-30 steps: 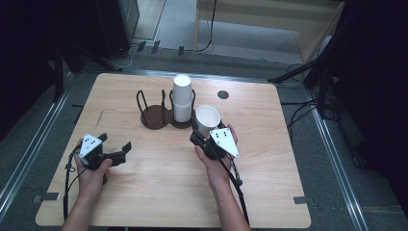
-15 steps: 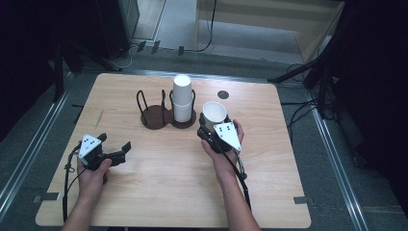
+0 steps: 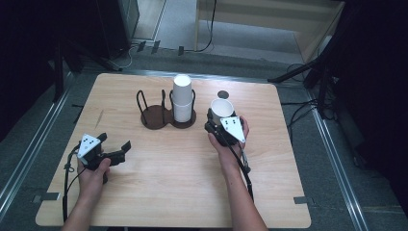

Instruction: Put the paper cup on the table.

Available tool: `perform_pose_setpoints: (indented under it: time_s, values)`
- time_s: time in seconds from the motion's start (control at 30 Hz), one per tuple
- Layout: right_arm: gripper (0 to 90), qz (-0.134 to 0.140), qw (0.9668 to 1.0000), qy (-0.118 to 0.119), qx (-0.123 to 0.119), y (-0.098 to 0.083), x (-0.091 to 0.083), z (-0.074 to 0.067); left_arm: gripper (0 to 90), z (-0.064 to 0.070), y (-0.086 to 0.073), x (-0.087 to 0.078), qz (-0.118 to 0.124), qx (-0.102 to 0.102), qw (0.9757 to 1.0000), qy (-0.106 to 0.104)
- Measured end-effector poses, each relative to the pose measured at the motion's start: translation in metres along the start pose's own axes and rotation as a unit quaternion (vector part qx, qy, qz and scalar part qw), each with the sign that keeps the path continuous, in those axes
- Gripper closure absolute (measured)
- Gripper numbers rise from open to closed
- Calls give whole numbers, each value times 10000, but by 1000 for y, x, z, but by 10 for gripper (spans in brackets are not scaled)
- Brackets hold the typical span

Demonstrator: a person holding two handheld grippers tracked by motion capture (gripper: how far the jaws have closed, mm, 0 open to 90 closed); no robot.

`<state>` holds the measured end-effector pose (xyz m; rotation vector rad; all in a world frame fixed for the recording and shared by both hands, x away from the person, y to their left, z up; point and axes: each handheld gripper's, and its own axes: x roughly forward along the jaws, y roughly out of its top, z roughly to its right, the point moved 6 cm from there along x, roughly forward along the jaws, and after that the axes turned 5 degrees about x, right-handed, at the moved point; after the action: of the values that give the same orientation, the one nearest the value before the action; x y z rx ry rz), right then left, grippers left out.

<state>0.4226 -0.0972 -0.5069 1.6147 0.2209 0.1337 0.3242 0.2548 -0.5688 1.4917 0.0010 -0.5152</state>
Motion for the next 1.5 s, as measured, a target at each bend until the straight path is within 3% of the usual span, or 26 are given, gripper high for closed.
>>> perform_pose_setpoints:
  time_s: [0.17, 0.27, 0.33, 0.43, 0.5, 0.7, 0.93, 1.5]
  values:
    - [268, -35, 9998, -160, -111, -3, 10, 11, 0, -1, 0, 0, -2, -49, 10000, -23]
    - [270, -109, 9994, -333, -54, -7, 16, 20, 0, -1, 0, 0, 1, -59, 10000, -29]
    - [275, -155, 9993, -335, -31, -10, 20, 25, 0, -1, 0, 0, 12, -58, 10000, -41]
    - [278, -255, 9991, -276, -179, -13, 25, 30, 0, -1, 0, 0, 22, -61, 10000, -48]
    - [278, -226, 9995, -177, -89, -15, 30, 33, 0, -1, 0, 0, 29, -74, 10000, -51]
    - [278, -313, 9990, -297, 132, -25, 38, 45, 0, -2, 0, 0, 32, -92, 9999, -60]
    - [276, -547, 9980, -304, -58, -31, 47, 49, 0, -2, 0, 1, 34, -114, 9999, -61]
    - [268, -1076, 9938, -227, -165, -43, 59, 51, 0, -3, 0, 1, 17, -142, 9999, -46]
